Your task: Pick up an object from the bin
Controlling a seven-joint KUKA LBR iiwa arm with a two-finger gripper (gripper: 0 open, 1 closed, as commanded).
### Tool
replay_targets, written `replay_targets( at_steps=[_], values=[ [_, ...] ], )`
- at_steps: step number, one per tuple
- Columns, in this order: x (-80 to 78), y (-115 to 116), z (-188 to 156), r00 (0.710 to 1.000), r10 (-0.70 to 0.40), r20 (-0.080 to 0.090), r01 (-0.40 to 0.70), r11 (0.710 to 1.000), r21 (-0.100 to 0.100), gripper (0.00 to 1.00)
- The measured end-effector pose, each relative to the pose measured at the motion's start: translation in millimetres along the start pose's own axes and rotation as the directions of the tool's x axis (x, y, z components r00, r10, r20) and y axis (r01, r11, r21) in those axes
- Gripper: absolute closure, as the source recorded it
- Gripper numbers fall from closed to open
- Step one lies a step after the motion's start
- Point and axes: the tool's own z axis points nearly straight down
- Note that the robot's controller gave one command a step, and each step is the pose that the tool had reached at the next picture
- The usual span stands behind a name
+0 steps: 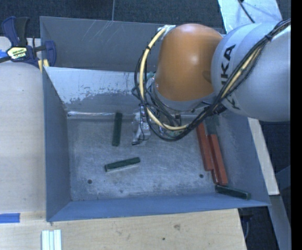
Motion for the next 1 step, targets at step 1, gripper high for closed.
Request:
replay_targets(
  at_steps=[1],
  values=[
    [1.7,-0.5,4.8,1.0,0.0,-0.008,0.001,1.0,0.003,0.0]
  ],
)
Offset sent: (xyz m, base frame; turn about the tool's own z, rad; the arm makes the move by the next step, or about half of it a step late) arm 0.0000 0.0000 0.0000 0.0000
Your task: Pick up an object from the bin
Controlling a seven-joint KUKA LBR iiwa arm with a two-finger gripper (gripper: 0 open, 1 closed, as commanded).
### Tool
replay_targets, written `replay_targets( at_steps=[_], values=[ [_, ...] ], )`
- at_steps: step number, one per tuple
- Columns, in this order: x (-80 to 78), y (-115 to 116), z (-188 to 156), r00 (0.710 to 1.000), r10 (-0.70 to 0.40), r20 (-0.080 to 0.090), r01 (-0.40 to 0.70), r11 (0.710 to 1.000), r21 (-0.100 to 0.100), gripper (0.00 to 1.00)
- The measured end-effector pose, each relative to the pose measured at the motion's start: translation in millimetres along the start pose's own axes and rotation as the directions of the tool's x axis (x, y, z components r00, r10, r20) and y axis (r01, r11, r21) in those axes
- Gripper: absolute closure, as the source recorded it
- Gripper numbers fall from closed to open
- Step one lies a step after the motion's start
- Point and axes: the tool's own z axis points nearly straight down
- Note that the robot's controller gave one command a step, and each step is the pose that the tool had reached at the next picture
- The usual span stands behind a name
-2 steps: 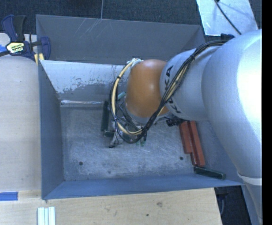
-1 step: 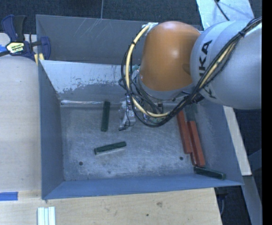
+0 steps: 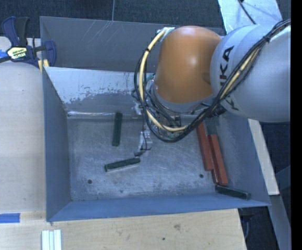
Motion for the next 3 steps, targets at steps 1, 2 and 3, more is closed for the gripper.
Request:
replay_targets(
  at_steps=[1,2,3],
  values=[
    [-4.1,-2.0,147.7,0.996,-0.094,0.005,0.094,0.996,0.0,0.0],
    [-9.1,-0.7,139.5,0.995,-0.093,0.022,0.093,0.996,-0.003,1.0],
    [-24.1,-11.8,-26.8,0.996,-0.091,0.01,0.091,0.996,-0.001,1.0]
  ],
)
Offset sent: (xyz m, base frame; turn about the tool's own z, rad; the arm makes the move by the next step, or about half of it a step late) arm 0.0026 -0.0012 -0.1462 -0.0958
